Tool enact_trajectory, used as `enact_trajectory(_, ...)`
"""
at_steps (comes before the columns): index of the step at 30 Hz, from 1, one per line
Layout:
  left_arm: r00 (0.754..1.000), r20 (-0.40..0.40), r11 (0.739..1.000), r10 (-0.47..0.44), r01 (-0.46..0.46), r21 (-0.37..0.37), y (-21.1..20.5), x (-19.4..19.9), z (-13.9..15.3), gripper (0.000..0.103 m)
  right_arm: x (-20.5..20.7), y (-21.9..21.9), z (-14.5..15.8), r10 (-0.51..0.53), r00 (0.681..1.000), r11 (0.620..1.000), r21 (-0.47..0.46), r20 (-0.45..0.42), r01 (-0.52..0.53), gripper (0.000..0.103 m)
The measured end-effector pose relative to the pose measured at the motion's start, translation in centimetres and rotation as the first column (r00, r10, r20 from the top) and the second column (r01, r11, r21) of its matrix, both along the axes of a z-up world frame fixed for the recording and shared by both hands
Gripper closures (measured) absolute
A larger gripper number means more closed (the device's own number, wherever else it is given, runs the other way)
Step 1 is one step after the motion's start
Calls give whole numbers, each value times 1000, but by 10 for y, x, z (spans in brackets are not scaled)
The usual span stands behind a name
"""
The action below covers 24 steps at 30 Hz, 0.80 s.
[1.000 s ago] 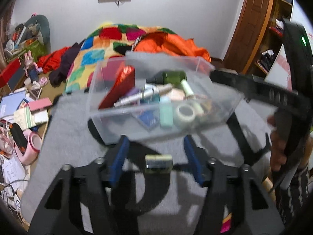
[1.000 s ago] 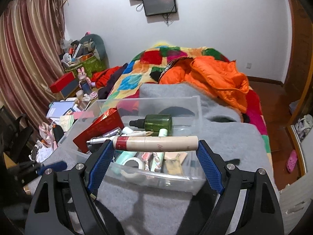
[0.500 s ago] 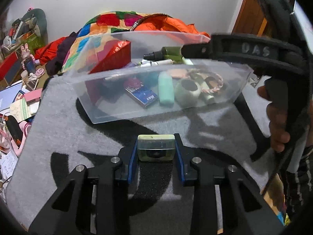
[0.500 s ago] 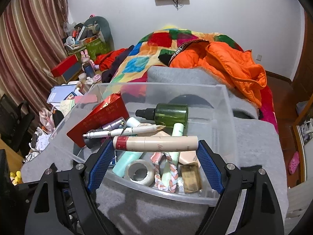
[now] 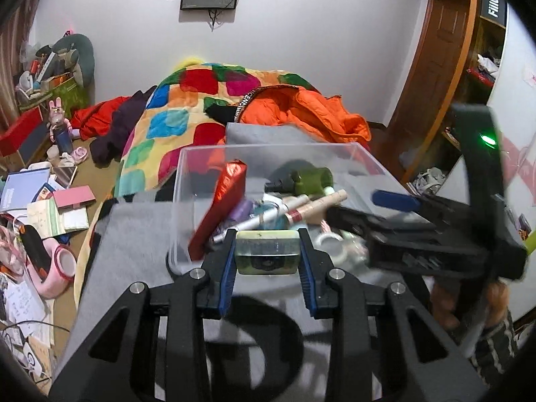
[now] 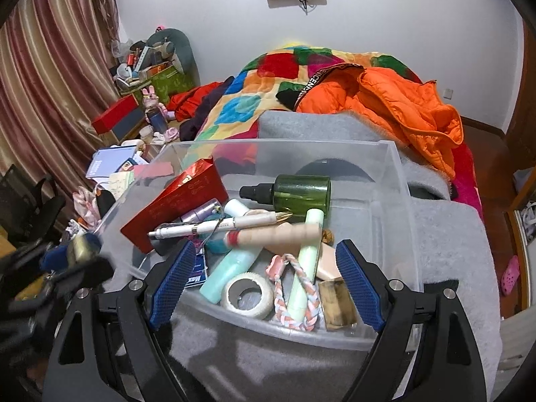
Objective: Organize objects
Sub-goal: 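Carry cube and beige tube into the clear box and open both tools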
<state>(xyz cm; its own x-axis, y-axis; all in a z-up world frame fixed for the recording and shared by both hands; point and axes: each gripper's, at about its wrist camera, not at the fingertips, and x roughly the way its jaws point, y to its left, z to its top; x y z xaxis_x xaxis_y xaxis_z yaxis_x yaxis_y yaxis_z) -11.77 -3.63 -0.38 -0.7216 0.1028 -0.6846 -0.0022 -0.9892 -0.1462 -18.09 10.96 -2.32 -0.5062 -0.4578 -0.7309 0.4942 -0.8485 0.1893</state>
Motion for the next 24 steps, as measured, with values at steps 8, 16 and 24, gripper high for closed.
enact_trajectory(8,999,50,1000,-7,6,10,4,-30,-17,70,17,15,15,10,999,999,-36,-38,-12,19)
enact_trajectory(16,997,69,1000,-16,14,27,6,-34,-21,69,33,25,20,12,998,999,-42,-63,-14,19)
enact_trajectory(24,1000,13,1000,-25,25,12,10,-13,-3,62,54,42,32,-11,994,999,-45,-112,6,19)
